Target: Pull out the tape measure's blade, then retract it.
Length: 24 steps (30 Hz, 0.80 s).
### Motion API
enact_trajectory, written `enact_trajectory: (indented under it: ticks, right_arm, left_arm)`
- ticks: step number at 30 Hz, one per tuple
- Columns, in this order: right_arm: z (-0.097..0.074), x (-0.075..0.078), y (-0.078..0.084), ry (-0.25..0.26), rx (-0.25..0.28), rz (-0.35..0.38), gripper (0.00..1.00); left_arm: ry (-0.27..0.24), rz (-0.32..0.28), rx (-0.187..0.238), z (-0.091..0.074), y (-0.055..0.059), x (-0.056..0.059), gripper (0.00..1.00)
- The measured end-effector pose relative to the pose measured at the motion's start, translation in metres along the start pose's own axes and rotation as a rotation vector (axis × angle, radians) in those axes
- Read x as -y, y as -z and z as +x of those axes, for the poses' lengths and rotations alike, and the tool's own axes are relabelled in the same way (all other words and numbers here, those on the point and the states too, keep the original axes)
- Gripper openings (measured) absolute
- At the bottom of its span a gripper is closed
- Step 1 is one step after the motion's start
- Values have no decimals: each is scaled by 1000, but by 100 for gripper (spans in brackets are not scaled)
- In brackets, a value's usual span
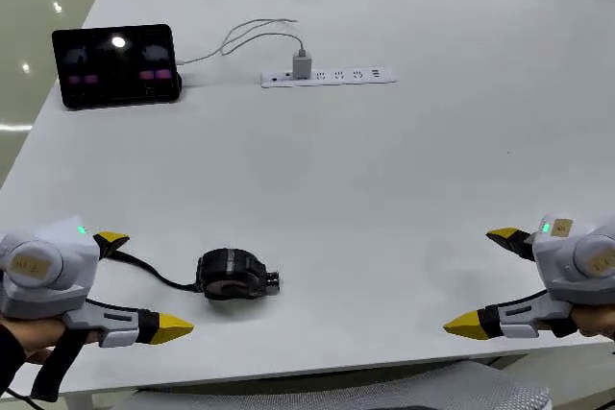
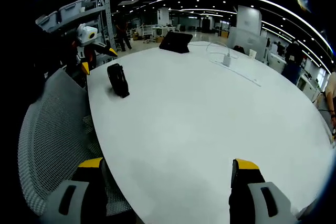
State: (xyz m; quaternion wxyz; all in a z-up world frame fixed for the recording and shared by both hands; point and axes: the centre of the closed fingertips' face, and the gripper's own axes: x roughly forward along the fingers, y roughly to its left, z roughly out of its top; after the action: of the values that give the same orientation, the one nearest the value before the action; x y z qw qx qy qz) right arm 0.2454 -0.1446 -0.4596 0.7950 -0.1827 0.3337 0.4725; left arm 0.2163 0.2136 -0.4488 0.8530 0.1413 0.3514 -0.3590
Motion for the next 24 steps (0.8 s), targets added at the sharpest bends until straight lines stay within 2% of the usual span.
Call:
enact_trajectory:
  ticks: [2,4,9,11,13,16,20,24]
  right_arm:
    - [3,-2,-7,-11,19,-19,99]
    - [7,-8,-11,-34,11,-42,99]
    - [15,-8,-23,-40,15,-70,99]
    - [19,-7,-29,-43,26,-75,99]
    - [22,-9,-35,-50,29,-82,99]
    - [24,-15,-51,-75,70,-78,99]
    - [29,-21,-67,-88,91,-96,99]
    - [35,-24,-74,-104,100,-115,99]
  left_arm:
    - [12,7,-7,3,-1,1,99]
    - [23,30,-10,5,-5,3,99]
    - [46,76,-17,9,-14,5,99]
    - [76,94,-29,10,-15,8,96]
    - [79,121,-38,14,-16,7,96]
    - [109,122,-41,17,-20,11,99]
    - [113,148,-56,22,-25,10,99]
    - [125,180,-70,26,-28,11,99]
